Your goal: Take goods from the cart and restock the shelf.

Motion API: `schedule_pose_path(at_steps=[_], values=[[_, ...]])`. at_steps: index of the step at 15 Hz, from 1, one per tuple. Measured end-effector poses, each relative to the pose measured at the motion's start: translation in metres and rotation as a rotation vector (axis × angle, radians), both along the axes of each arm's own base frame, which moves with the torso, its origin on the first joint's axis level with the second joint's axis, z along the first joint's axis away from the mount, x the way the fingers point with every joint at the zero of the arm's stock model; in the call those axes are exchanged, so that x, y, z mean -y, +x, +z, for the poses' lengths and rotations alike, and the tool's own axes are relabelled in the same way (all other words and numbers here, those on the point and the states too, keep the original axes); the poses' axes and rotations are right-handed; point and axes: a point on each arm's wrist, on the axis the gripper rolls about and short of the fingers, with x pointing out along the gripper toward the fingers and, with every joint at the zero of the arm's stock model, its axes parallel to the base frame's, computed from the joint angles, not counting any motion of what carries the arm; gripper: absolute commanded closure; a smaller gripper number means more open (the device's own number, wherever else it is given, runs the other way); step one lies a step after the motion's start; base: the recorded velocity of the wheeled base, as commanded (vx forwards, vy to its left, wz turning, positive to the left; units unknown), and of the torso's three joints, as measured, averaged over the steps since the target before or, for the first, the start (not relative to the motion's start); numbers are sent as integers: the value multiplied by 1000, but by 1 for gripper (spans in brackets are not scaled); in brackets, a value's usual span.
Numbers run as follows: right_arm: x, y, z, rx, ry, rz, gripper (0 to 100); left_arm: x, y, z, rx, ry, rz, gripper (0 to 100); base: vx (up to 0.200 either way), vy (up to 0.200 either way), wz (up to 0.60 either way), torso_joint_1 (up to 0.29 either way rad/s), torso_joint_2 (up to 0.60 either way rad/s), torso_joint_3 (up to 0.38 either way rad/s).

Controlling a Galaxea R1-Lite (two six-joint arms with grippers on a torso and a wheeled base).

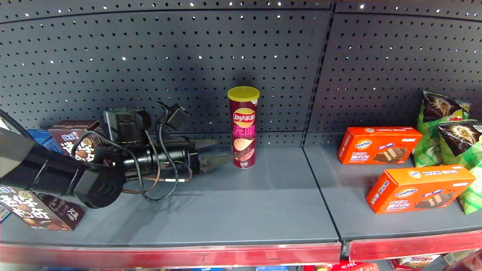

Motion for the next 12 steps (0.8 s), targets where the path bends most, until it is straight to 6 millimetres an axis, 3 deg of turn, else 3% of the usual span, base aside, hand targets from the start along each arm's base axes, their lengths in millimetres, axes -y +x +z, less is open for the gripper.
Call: schedule_pose_path(at_steps=[6,12], values=[[0,0,-1,-4,-1,1,100,5,37,8,90,-37,-54,0,0,0,0,0,0,0],[0,1,-1,-7,-2,2,100,10,51,1,94,-38,-63,0,0,0,0,0,0,0]])
